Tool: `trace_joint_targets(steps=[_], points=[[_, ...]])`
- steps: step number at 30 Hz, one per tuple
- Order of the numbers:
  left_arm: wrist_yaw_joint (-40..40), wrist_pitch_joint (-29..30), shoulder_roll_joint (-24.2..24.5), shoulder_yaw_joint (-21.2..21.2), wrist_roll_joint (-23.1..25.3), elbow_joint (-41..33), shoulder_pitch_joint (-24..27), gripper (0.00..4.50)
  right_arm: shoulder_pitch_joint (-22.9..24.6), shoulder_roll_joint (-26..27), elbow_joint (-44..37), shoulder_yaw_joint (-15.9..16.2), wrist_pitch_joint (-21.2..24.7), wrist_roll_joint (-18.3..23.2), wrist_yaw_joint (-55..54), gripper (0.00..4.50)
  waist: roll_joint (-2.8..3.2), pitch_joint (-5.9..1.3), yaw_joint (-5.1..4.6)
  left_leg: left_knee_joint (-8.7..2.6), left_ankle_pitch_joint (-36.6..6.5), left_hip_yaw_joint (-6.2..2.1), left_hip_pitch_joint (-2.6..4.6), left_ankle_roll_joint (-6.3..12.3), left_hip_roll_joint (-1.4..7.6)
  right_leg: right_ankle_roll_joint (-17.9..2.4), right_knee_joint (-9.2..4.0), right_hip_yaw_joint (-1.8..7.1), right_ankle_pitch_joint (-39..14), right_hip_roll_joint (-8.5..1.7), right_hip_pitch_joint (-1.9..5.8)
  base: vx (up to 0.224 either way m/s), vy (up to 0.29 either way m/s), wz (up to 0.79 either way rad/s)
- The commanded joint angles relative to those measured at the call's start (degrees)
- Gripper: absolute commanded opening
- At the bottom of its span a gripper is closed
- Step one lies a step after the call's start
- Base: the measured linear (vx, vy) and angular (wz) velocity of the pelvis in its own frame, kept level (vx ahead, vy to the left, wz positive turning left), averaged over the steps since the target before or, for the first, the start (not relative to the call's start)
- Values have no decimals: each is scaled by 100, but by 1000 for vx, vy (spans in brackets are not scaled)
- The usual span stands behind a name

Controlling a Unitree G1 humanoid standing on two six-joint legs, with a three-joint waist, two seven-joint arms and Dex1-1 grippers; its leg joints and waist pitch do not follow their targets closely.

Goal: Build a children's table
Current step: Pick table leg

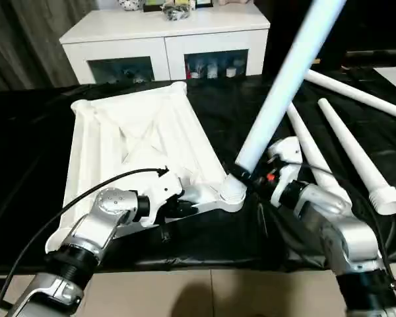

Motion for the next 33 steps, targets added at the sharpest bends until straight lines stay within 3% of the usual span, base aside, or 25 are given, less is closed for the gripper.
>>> trace_joint_targets(steps=[1, 2, 3, 4, 5, 7, 8, 9, 10, 12, 16, 21, 22, 24, 26, 27, 33], points=[[284, -45, 64, 301, 10, 77, -173, 0, 105, -93, 131, 307, 375, -240, 39, 182, -42, -306, -33, -472, -1894, 6, -1, 194, -60, -405, -632, 100, -3135, -133, 306, 0, 0, 0], [277, -50, 62, 295, 10, 78, -178, 0, 38, -119, 155, 366, 440, -262, 78, 182, -88, -307, -35, -471, -1886, 6, -3, 202, -62, -375, -640, 95, -3187, -129, 307, 0, 0, 0], [274, -53, 61, 293, 10, 78, -180, 0, 0, -135, 170, 399, 474, -275, 101, 182, -55, -297, -32, -473, -1910, 0, 2, 205, -63, -337, -644, 95, -3292, -134, 293, 0, 0, 0], [258, -60, 69, 285, 11, 60, -169, 0, -86, -156, 207, 444, 578, -261, 168, 182, -125, -304, -52, -466, -1901, 3, -7, 222, -62, -300, -664, 92, -3333, -134, 292, 0, 0, 0], [241, -67, 80, 277, 10, 32, -148, 0, -190, -179, 257, 486, 687, -239, 247, 182, -143, -306, -51, -465, -1865, -5, -21, 228, -69, -292, -642, 89, -3328, -134, 305, 0, 0, 0], [230, -75, 88, 273, 8, 6, -125, 0, -314, -208, 323, 530, 783, -220, 328, 182, -96, -298, -65, -471, -1876, -12, -12, 232, -52, -293, -648, 93, -3398, -150, 277, 0, 0, 0], [227, -79, 91, 274, 4, -13, -105, 0, -400, -224, 378, 551, 872, -187, 375, 182, -144, -303, -76, -475, -1882, -19, -13, 230, -48, -312, -637, 93, -3354, -152, 279, 0, 0, 0], [221, -78, 99, 277, -4, -42, -76, 0, -524, -236, 490, 558, 968, -153, 434, 182, -143, -299, -83, -481, -1878, -15, -17, 233, -42, -315, -646, 96, -3326, -149, 278, 0, 0, 0], [215, -80, 106, 279, -11, -60, -52, 0, -649, -244, 620, 556, 1081, -134, 494, 182, -226, -306, -97, -478, -1867, -16, -34, 245, -44, -324, -631, 93, -3300, -151, 292, 0, 0, 0], [208, -75, 120, 285, -24, -101, -2, 0, -880, -263, 944, 570, 1075, -203, 596, 182, -184, -294, -118, -484, -1853, -25, -54, 241, -41, -354, -625, 94, -3308, -168, 301, 0, 0, 0], [212, -69, 142, 294, -32, -143, 49, 0, -1160, -297, 1381, 625, 1047, -237, 825, 182, -253, -289, -126, -465, -1900, -13, -22, 244, -39, -335, -649, 96, -3460, -174, 263, 0, 0, 0], [180, -64, 169, 298, -31, -135, 46, 0, -1293, -284, 1748, 713, 1087, -275, 1018, 182, -239, -277, -147, -473, -2021, -27, -20, 208, -44, -270, -669, 84, -3616, -176, 255, 0, 0, 0], [169, -63, 176, 295, -31, -137, 47, 0, -1318, -273, 1820, 729, 1075, -288, 1052, 182, -213, -278, -157, -475, -2047, -31, -19, 200, -46, -275, -668, 80, -3619, -174, 255, 0, 0, 0], [154, -59, 184, 291, -33, -139, 42, 0, -1369, -256, 1959, 758, 1051, -308, 1127, 182, -227, -274, -176, -476, -2095, -37, -25, 204, -48, -273, -674, 69, -3658, -174, 258, 0, 0, 0], [105, -51, 199, 272, -43, -132, 19, 0, -1494, -237, 2238, 821, 963, -360, 1274, 182, -178, -277, -192, -470, -2157, -48, -19, 191, -54, -268, -679, 58, -3706, -179, 256, 0, 0, 0], [88, -47, 202, 264, -45, -134, 14, 0, -1527, -229, 2299, 824, 947, -369, 1292, 182, -196, -272, -210, -475, -2174, -51, -36, 191, -54, -270, -686, 52, -3706, -175, 263, 0, 0, 0], [-3, -1, 195, 222, -71, -174, -7, 0, -1813, -94, 2760, 724, 843, -398, 1255, 182, -149, -266, -293, -522, -2491, -107, -32, 162, -26, -424, -684, 1, -3512, -184, 301, 0, 0, 0]])
